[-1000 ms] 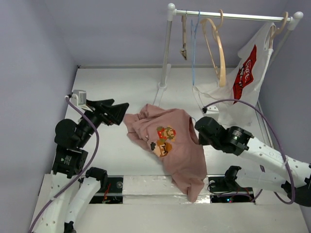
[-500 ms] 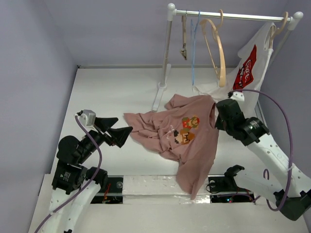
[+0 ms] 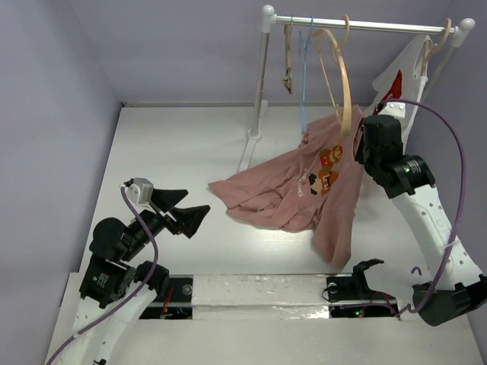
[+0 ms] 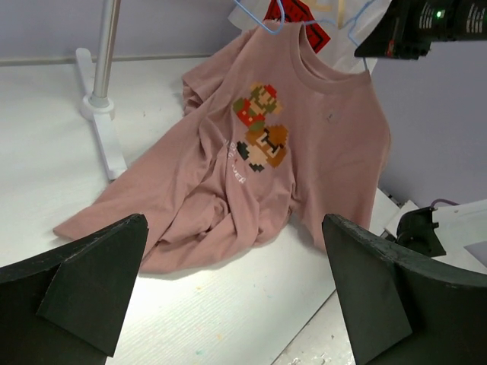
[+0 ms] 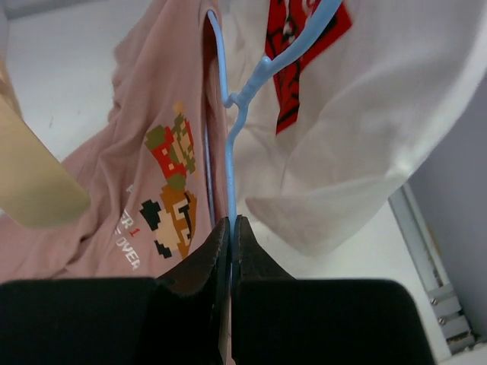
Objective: Place the t-shirt on the hanger
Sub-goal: Place the hanger at the clothesline.
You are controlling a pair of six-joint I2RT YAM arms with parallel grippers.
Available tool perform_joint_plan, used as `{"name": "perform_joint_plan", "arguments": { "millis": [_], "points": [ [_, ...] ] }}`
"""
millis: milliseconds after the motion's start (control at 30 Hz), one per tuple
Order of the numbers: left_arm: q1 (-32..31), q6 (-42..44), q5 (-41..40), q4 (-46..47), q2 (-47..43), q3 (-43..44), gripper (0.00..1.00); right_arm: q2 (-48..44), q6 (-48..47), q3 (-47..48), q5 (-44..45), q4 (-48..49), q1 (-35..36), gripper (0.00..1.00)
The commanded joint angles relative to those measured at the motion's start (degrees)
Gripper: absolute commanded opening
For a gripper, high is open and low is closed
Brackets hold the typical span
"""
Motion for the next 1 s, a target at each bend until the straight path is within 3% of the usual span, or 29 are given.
{"name": "perform_joint_plan", "arguments": {
  "millis": [0, 300, 733, 967],
  "points": [
    [-1.2, 0.2, -1.0, 1.7, -0.7, -0.2, 0.99, 0.4, -5.7, 7.4, 5.3, 9.5, -0.8, 0.0],
    [-1.8, -0.1, -2.0, 1.3, -0.8, -0.2, 0.99, 6.0, -13.6, 18.6, 6.6, 15.6, -3.3, 0.0],
    [-2.8, -0.7, -3.8, 0.9, -2.3, -0.3, 0.99, 3.9, -24.1, 15.4, 1.5, 36.7, -4.4, 0.0],
    [-4.4, -1.1, -5.6, 0.6, -3.1, -0.4, 0.99, 8.6, -27.4, 19.3, -0.8, 37.8, -6.9, 0.0]
  ]
}}
